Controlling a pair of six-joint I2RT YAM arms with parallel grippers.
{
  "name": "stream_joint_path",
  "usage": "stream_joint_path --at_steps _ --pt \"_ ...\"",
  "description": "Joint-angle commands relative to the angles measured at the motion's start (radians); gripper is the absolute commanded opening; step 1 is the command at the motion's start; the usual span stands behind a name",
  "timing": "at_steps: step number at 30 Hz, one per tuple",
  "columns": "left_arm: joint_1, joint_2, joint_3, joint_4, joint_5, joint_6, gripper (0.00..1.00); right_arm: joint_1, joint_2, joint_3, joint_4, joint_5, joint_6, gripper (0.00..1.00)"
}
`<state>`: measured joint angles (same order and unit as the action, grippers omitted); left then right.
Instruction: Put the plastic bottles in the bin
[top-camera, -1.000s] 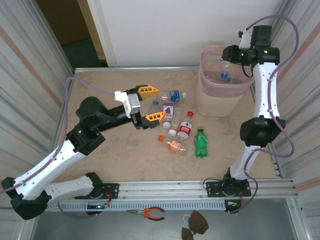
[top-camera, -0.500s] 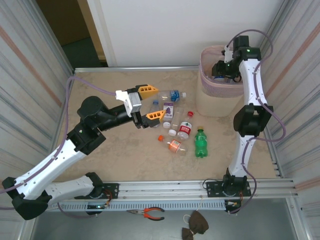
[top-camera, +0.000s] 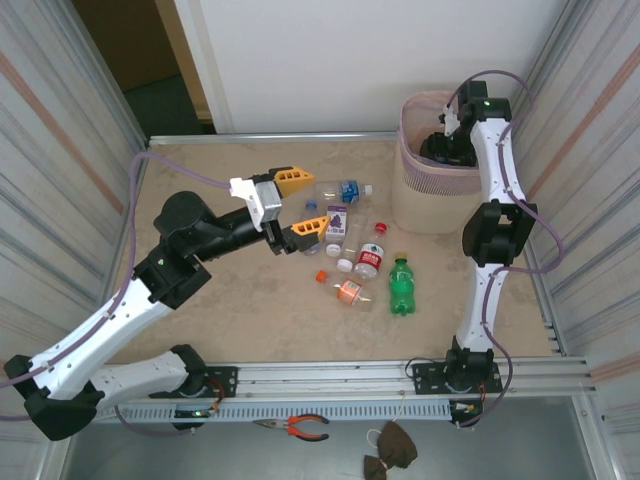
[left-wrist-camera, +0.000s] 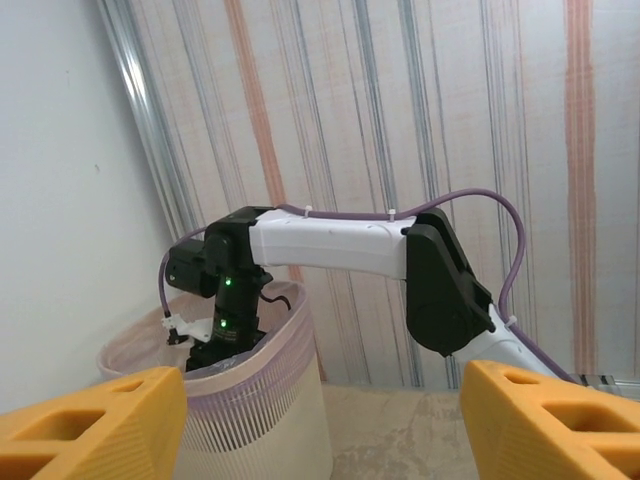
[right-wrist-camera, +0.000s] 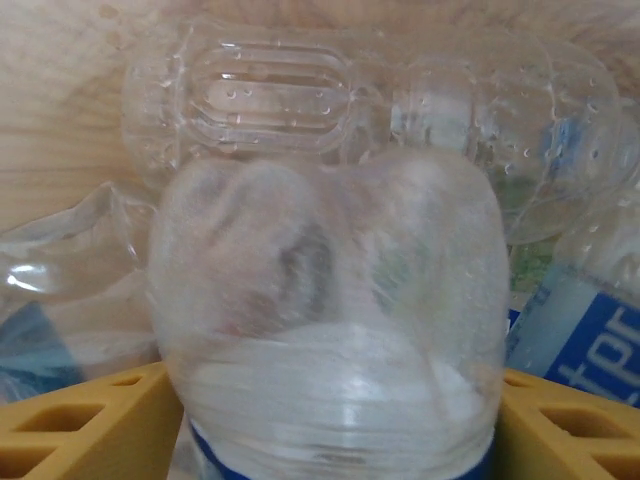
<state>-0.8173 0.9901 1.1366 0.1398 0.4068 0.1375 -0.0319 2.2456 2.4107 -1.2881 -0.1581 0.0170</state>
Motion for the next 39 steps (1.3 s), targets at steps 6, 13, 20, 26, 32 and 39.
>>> stream_joint_path --at_steps 6,13,20,26,32,39 --pt "0.017 0.004 0.002 -0.033 -0.076 -0.014 0.73 0.012 -0.1 0.033 -0.024 0.035 0.014 0.85" --pt "0.024 0.034 0.018 -0.102 -0.137 -0.02 0.73 0.028 -0.207 0.032 -0.013 0.069 0.019 0.87" --pt "0.037 0.097 0.032 -0.179 -0.232 -0.035 0.71 0.042 -0.331 -0.006 0.022 0.101 0.029 0.87" --pt "0.074 0.178 0.055 -0.25 -0.294 -0.095 0.67 0.049 -0.49 -0.144 0.126 0.083 0.05 0.86" --pt "0.114 0.296 0.106 -0.363 -0.321 -0.156 0.64 0.053 -0.671 -0.345 0.242 0.052 0.072 0.85" --pt "0.132 0.465 0.195 -0.512 -0.378 -0.212 0.62 0.051 -0.836 -0.527 0.324 0.058 0.074 0.85"
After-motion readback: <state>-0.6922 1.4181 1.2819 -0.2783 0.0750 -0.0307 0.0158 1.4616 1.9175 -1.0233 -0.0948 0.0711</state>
